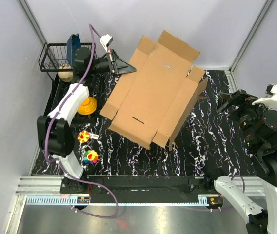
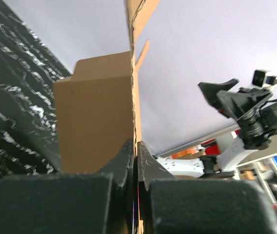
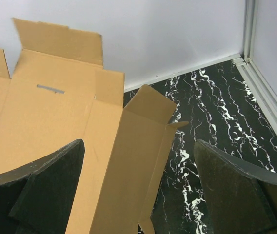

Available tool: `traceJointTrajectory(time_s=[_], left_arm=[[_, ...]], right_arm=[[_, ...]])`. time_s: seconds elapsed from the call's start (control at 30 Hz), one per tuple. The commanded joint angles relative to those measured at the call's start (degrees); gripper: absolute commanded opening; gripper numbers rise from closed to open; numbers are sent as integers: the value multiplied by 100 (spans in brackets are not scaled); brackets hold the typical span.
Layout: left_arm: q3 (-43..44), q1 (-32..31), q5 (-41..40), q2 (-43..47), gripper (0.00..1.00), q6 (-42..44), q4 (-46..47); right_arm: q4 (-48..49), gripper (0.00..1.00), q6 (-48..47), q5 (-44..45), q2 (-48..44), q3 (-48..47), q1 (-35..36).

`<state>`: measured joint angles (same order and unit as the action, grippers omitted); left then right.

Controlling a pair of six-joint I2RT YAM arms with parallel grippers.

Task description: Fold the paper box

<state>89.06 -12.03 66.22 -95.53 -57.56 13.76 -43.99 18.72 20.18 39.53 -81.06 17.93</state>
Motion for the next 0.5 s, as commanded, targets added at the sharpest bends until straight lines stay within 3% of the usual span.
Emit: traceJointTrajectory(time_s=[0.0,0.03,0.07,0.13,0.2,0.3,0.33,0.37,0.47], left_arm=[[373,-194,296,-264,0,-3840,4850],[541,-238,278,-291,0,-4268,5734],[865,-299,278,-274,0,-4803,6004],[1043,-527,330,-2,0,-4809,5877],[1061,-869,453,584,1,-3942,5185],[947,-1423,384,1447,4,-1852,2911],[964,-1564,331,1632,5,-1325,1695],[982,-1826,287,1886,5,-597,1265],[712,-1978,269,2169,6,-248,795]], right_arm=[[268,100,-263,512,134,-42,149],[285,100,-307,556,143,-51,158],[294,100,-316,592,152,-112,167],[294,100,-360,679,213,-278,167],[242,100,-352,662,292,-428,167],[180,100,-308,566,310,-648,167],[154,100,-273,513,310,-718,167],[127,100,-255,443,319,-745,167],[-22,100,-167,381,319,-754,167]])
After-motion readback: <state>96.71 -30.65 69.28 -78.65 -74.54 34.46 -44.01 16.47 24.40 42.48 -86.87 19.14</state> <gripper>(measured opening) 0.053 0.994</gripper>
